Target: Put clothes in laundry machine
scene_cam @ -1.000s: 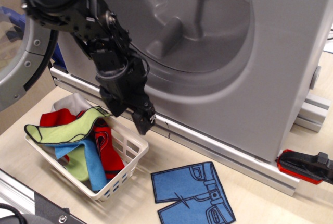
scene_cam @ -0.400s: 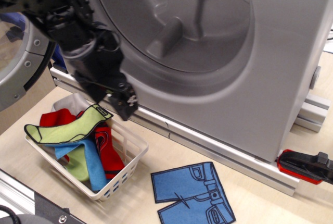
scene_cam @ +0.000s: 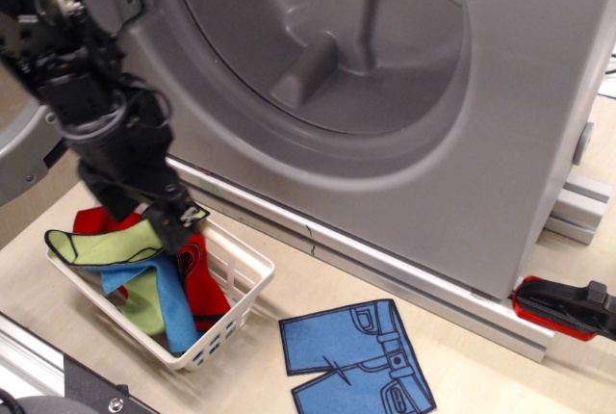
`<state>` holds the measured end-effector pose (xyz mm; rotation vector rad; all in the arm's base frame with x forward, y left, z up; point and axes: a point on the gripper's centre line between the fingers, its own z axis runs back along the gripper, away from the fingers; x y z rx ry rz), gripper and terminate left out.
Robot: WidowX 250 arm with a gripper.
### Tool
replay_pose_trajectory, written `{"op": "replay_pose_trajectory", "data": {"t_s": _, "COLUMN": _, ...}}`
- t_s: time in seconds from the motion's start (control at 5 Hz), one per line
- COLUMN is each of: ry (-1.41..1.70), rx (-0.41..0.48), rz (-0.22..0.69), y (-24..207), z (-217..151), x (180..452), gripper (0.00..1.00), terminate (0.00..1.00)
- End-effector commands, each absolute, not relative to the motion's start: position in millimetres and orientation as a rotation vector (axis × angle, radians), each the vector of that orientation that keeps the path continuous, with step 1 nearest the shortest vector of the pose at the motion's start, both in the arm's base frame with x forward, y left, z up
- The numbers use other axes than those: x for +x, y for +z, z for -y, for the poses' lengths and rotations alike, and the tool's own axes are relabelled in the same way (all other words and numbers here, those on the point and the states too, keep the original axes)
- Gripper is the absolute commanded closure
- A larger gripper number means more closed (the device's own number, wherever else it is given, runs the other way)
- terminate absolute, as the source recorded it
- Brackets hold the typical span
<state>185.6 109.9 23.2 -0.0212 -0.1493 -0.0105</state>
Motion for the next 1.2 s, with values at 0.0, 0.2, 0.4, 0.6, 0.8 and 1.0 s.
{"op": "replay_pose_trajectory", "data": {"t_s": 0.0, "ry": 0.046, "rx": -0.086, "rz": 0.118, "y": 0, "z": -128, "x": 185, "gripper": 0.0, "terminate": 0.0}}
{"op": "replay_pose_trajectory", "data": {"t_s": 0.2, "ry": 0.082, "rx": -0.129, "rz": 0.113, "y": -16, "z": -124, "x": 185, "gripper": 0.0, "terminate": 0.0}}
{"op": "replay_pose_trajectory", "data": {"t_s": 0.4, "ry": 0.107, "rx": -0.102, "rz": 0.129, "y": -35, "z": -119, "x": 190, "gripper": 0.0, "terminate": 0.0}}
{"op": "replay_pose_trajectory", "data": {"t_s": 0.6, "ry": 0.129, "rx": -0.054, "rz": 0.128, "y": -49, "z": -117, "x": 197, "gripper": 0.0, "terminate": 0.0}}
{"op": "replay_pose_trajectory", "data": {"t_s": 0.8, "ry": 0.128, "rx": 0.026, "rz": 0.113, "y": -59, "z": -118, "x": 203, "gripper": 0.0, "terminate": 0.0}}
{"op": "replay_pose_trajectory", "data": {"t_s": 1.0, "ry": 0.087, "rx": 0.071, "rz": 0.147, "y": -53, "z": -119, "x": 207, "gripper": 1.0, "terminate": 0.0}}
